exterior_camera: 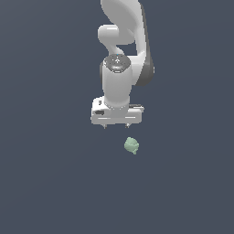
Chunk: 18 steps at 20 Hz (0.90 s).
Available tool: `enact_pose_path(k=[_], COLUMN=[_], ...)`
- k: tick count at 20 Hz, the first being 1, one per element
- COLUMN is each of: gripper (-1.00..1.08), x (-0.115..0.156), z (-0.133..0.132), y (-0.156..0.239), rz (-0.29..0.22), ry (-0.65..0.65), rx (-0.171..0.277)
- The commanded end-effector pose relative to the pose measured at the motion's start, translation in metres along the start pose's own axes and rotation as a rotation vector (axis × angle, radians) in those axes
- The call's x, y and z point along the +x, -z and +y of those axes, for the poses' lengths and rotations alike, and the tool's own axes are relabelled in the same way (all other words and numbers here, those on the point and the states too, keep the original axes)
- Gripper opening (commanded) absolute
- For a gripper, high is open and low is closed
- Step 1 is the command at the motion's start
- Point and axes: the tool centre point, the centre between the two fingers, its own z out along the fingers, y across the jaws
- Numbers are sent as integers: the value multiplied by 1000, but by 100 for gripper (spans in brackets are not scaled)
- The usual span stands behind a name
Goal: Pick up the object and move it to a goal position.
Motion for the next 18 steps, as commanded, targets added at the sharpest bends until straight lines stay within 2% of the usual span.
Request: enact_pose_path(k=[1,11,18], gripper=[100,100,100], x=[0,-6,-4], z=[0,13,10], y=[0,-15,-16], rz=[0,-11,-11], ry=[0,-45,-14], rx=[0,-5,-5])
